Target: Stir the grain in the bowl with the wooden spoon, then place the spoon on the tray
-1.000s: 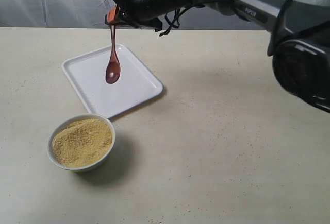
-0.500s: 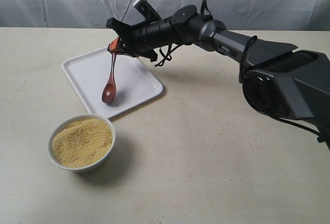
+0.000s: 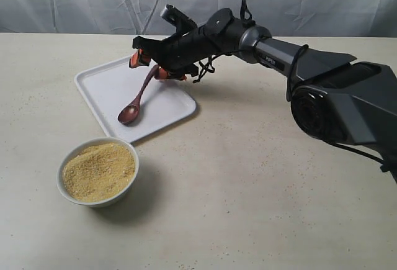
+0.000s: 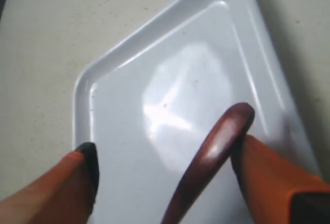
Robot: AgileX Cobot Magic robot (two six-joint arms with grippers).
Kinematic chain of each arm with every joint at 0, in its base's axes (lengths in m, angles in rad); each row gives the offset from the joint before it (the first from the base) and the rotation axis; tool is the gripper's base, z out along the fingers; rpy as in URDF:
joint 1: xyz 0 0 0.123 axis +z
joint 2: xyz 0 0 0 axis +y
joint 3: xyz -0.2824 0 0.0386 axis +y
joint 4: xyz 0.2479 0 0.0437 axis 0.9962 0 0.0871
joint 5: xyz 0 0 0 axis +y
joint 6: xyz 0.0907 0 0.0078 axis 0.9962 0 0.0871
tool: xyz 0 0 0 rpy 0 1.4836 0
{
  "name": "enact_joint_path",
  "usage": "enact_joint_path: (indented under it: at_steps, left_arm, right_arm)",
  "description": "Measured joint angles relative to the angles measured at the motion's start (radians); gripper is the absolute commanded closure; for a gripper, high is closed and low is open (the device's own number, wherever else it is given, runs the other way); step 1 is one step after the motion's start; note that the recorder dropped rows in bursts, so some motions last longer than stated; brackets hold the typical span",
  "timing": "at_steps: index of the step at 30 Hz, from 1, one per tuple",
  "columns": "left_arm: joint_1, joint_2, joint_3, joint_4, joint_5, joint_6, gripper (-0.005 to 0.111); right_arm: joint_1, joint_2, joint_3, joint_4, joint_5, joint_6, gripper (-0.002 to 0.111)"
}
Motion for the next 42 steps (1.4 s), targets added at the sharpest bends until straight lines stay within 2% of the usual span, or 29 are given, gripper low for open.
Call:
enact_joint_path:
  at_steps: [6, 12, 14, 22, 24, 34, 42]
  left_arm:
    - [0.0, 0.0, 0.0, 0.0, 0.0, 0.0, 0.107]
    - [0.0, 0.0, 0.0, 0.0, 0.0, 0.0, 0.107]
    - [0.0, 0.0, 0.0, 0.0, 0.0, 0.0, 0.107]
    - [0.0, 0.0, 0.0, 0.0, 0.0, 0.0, 0.107]
    - [0.0, 0.0, 0.0, 0.0, 0.0, 0.0, 0.107]
    - [0.0, 0.0, 0.0, 0.0, 0.0, 0.0, 0.107]
    - [0.0, 0.0, 0.0, 0.0, 0.0, 0.0, 0.107]
  right_arm:
    - [0.0, -0.021, 0.0, -0.183, 0.023, 0.132, 0.037]
    - [0.0, -0.047, 0.0, -0.269, 0.085, 0.21, 0.039]
    - [0.0, -0.051, 0.0, -0.277, 0.113, 0.228, 0.046]
    - [0.0, -0.077, 0.0, -0.27, 0.228, 0.239, 0.1]
    - [0.0, -0.09, 0.0, -0.266, 0.266, 0.239, 0.109]
    - [0.0, -0.164, 0.0, -0.25, 0.482, 0.245, 0.109]
    - [0.002, -0.244, 0.0, -0.28, 0.506, 0.254, 0.109]
